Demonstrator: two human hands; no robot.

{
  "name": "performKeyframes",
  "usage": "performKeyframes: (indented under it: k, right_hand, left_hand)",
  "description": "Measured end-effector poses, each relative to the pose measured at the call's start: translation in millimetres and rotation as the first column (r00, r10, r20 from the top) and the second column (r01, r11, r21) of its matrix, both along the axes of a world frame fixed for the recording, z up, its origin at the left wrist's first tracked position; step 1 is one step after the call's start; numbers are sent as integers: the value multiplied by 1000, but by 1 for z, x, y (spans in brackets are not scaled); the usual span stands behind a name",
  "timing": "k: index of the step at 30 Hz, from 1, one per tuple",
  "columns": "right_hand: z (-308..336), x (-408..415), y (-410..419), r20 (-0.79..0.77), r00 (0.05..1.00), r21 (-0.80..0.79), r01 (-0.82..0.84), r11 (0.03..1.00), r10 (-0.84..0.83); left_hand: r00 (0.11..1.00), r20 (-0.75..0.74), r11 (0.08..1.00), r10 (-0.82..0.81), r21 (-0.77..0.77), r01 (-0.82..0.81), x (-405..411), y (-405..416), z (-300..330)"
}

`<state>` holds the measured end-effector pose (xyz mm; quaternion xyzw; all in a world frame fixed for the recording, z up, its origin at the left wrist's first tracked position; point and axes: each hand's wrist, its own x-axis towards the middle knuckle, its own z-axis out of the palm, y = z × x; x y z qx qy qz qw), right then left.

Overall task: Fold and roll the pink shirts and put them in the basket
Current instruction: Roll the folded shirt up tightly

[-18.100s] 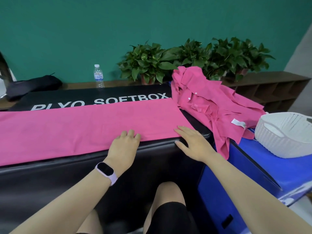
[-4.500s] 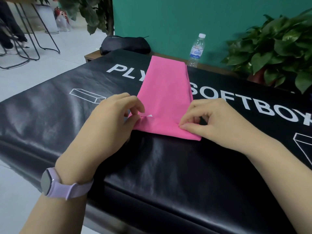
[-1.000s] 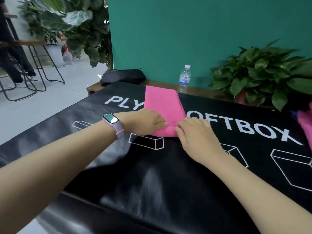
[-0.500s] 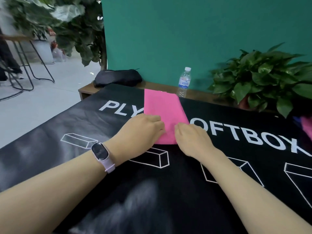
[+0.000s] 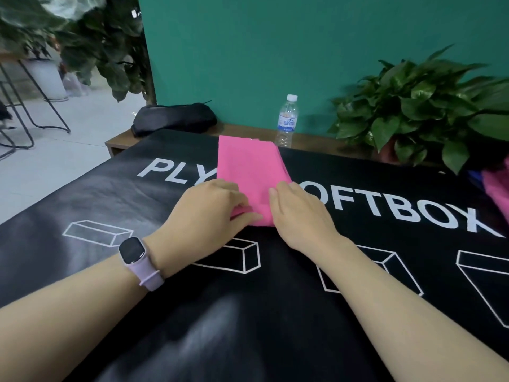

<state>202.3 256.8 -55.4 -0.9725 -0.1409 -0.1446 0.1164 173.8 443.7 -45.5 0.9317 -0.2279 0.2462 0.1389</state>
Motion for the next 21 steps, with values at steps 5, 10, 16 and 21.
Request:
performKeyframes:
  k: [5, 10, 16, 21]
  right_hand:
    - [6, -9, -4, -20, 1000, -88, 7, 996, -9]
    - [0, -21, -1, 9, 999, -116, 49, 992, -48]
    - [-4, -9, 6, 55, 993, -120, 106, 987, -100]
    - [-3, 6, 5, 64, 994, -76, 95, 993, -90]
  left_hand:
    - [986, -154, 993, -65, -103, 50, 15, 1, -6]
    - [977, -206, 998, -59, -32, 53, 34, -2, -5]
    - [975, -220, 998, -24, -67, 10, 48, -3, -5]
    - [999, -41, 993, 17, 118, -12, 39, -3, -1]
